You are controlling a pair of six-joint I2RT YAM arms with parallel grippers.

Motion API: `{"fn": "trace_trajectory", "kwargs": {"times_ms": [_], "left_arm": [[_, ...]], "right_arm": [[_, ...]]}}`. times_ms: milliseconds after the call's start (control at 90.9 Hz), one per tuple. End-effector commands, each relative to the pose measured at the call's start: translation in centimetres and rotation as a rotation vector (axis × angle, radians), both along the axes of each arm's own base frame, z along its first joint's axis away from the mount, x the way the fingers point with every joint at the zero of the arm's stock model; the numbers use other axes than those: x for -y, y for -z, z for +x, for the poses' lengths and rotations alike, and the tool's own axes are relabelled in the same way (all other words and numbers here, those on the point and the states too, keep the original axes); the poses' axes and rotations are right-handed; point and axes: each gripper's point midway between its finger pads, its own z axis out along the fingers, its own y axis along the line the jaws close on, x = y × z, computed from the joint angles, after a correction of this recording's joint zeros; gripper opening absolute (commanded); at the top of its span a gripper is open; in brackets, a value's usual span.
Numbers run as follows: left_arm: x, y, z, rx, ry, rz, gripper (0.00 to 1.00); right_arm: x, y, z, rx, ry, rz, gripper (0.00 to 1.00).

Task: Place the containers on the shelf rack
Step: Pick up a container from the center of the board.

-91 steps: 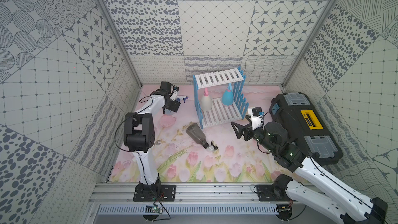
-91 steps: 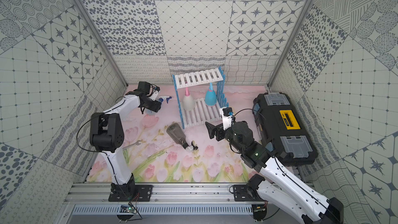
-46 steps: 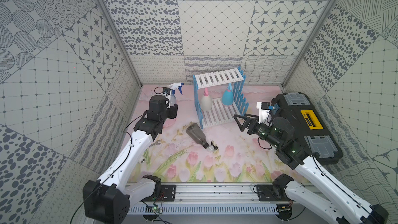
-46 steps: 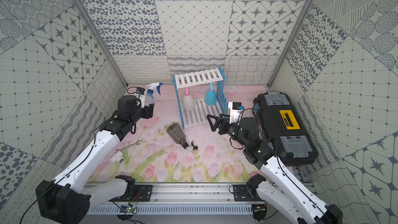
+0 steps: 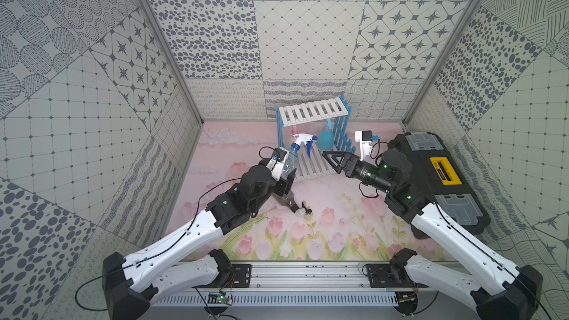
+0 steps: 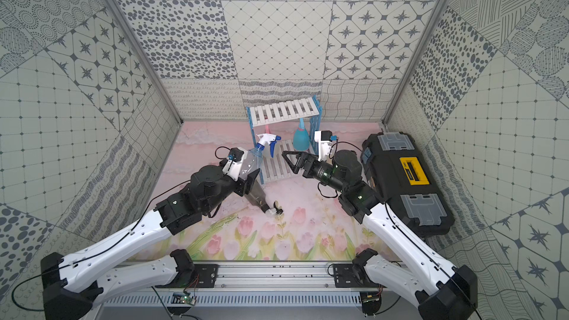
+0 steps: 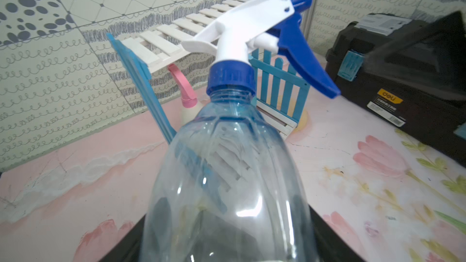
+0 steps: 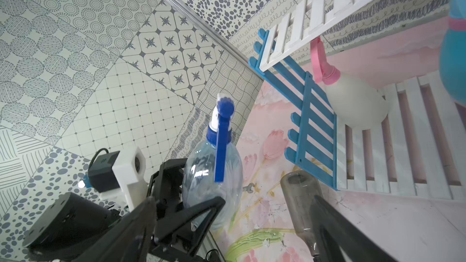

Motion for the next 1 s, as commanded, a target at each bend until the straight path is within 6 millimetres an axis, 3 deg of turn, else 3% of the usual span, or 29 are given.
{"fn": "trace_trajectory", "kwargs": {"times_ms": [0,121,308,737,825,880,913,990], "left_arm": [[3.3,-2.5,-0.2,0.064,0.012,-0.184,0.70],[5.1,-2.2,-0.7,0.043,0.062,-0.235,0.69],[6.2,-1.0,-1.1,-0.006,0.097,-0.254,0.69],[6.8,0.2,-1.1,-0.042,0.106,-0.240,0.70],[6.9,0.6,-1.2,-0.050,0.109,-0.238,0.75],[7.1,1.1,-1.3,-0.060,0.124,-0.229,0.86],[7.4,1.3,-1.5,-0.071,0.150,-0.224,0.96],[8.5,2.0,-2.6,-0.116,0.238,-0.217,0.99]], "right_arm": [[-0.3,-1.7,0.4,0.013,-0.004,0.045,0.95],[-0.1,-0.7,0.8,-0.020,0.028,0.021,0.89],[0.2,-0.2,1.2,-0.035,0.053,0.004,0.66],[0.5,1.4,1.9,-0.054,0.094,-0.061,0.21],[1.2,2.1,2.0,-0.057,0.133,-0.088,0.07],[1.6,2.5,2.1,-0.058,0.153,-0.101,0.02],[1.8,2.9,2.1,-0.059,0.163,-0.113,0.00],[2.2,3.8,2.2,-0.067,0.181,-0.138,0.00]]}}
